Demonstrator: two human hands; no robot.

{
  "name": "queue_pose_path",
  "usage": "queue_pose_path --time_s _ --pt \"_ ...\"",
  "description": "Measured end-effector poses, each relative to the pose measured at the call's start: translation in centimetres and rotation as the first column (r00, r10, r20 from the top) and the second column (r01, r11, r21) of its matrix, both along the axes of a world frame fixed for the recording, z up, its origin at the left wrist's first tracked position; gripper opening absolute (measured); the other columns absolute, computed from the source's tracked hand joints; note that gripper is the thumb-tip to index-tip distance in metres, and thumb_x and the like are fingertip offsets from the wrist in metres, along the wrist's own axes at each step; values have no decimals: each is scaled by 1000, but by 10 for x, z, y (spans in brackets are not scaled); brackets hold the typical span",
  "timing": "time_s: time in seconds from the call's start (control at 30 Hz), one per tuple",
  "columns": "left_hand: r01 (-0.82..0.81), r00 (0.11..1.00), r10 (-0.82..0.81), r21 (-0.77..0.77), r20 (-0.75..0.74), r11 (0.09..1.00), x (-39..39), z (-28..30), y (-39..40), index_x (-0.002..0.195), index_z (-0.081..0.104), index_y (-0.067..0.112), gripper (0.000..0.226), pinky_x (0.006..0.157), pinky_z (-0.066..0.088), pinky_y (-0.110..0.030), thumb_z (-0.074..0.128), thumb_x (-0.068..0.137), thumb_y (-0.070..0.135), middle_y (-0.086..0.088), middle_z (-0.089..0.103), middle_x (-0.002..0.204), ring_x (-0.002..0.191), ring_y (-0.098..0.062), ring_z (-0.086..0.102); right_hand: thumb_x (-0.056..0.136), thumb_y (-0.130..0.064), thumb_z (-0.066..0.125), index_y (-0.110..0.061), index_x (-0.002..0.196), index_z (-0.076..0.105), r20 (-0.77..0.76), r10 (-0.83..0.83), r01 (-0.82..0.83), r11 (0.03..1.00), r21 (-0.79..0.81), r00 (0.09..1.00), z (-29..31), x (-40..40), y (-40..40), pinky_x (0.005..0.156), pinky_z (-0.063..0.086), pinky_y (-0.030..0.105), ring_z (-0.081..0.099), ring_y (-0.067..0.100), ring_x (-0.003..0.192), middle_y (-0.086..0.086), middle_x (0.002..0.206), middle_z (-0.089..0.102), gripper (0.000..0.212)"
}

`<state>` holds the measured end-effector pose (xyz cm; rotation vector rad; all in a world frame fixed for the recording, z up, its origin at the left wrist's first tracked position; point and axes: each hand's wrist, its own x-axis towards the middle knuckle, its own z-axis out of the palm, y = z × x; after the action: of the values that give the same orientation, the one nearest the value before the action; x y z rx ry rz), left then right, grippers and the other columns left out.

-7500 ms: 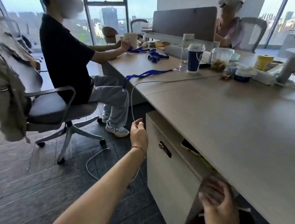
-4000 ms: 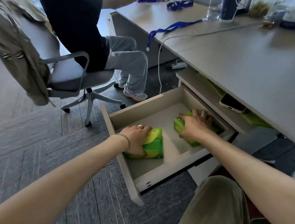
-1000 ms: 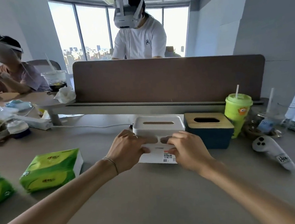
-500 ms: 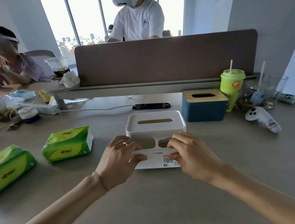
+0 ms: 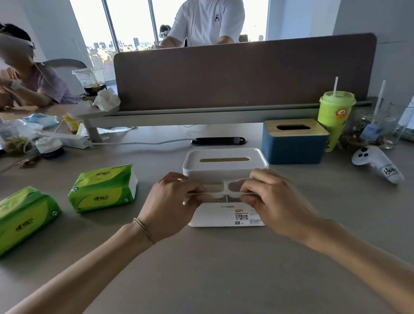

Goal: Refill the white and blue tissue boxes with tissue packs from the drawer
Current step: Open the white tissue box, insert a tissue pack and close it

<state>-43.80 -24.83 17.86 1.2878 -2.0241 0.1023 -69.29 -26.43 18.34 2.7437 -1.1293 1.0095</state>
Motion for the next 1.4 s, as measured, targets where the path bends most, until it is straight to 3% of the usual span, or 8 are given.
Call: queue_pose_path --time_s 0.13,0.3,0.5,0.63,0.73,1.0,1.13,1.4 --pt "12 1000 -14 -104 -24 995 -8 18 -2 79 74 21 28 69 51 -34 61 89 43 8 67 70 73 -17 61 88 -1 73 -7 87 73 37 -17 22 991 -136 999 18 -2 -3 67 51 35 55 19 81 0 84 60 6" --pt "63 994 -76 -166 -76 984 -38 46 -2 80 72 18 25 70 50 -36 61 90 38 9 69 69 73 -20 62 85 3 73 -3 86 73 84 -67 88 957 -277 994 46 -28 5 70 49 31 56 21 81 3 84 61 6" --pt "187 979 -197 -162 -49 969 -113 59 -13 80 71 20 29 64 50 -38 57 91 43 6 69 67 69 -22 62 84 6 75 -2 89 74 97 -225 244 921 -303 970 52 -103 18 74 43 27 56 25 83 6 84 61 10" --pt "260 965 -262 -90 -9 961 -167 48 -17 82 70 18 23 54 44 -30 65 91 38 1 69 67 64 -24 62 83 3 77 -5 92 76 112 -306 325 917 -233 945 34 -154 29 74 42 25 55 18 83 1 86 61 12" --pt "272 962 -270 -37 42 962 -198 32 -17 87 72 19 17 59 33 -26 66 92 34 -1 72 78 71 -24 64 84 2 76 -10 95 78 129 -330 347 927 -141 935 12 -183 37 74 38 17 52 12 83 -6 87 58 17" --pt "276 947 -290 108 141 955 -224 -14 -21 90 64 22 27 61 45 -35 54 97 46 -1 70 81 75 -28 64 85 -5 78 -10 92 77 92 -376 378 926 -4 922 -36 -213 36 72 35 15 49 6 81 -13 86 52 9" --pt "284 939 -305 141 162 948 -227 -23 -22 92 65 24 22 64 39 -30 56 96 44 2 69 86 78 -20 62 84 -7 78 -11 89 75 68 -377 373 926 61 924 -50 -216 35 74 42 21 53 10 83 -5 86 60 8" --pt "262 914 -329 274 237 925 -228 -38 -21 96 63 29 14 76 52 -35 55 94 40 2 65 98 90 -18 60 86 -14 76 -17 91 77 5 -381 373 910 182 925 -56 -212 42 77 55 38 62 14 85 -6 89 66 6"
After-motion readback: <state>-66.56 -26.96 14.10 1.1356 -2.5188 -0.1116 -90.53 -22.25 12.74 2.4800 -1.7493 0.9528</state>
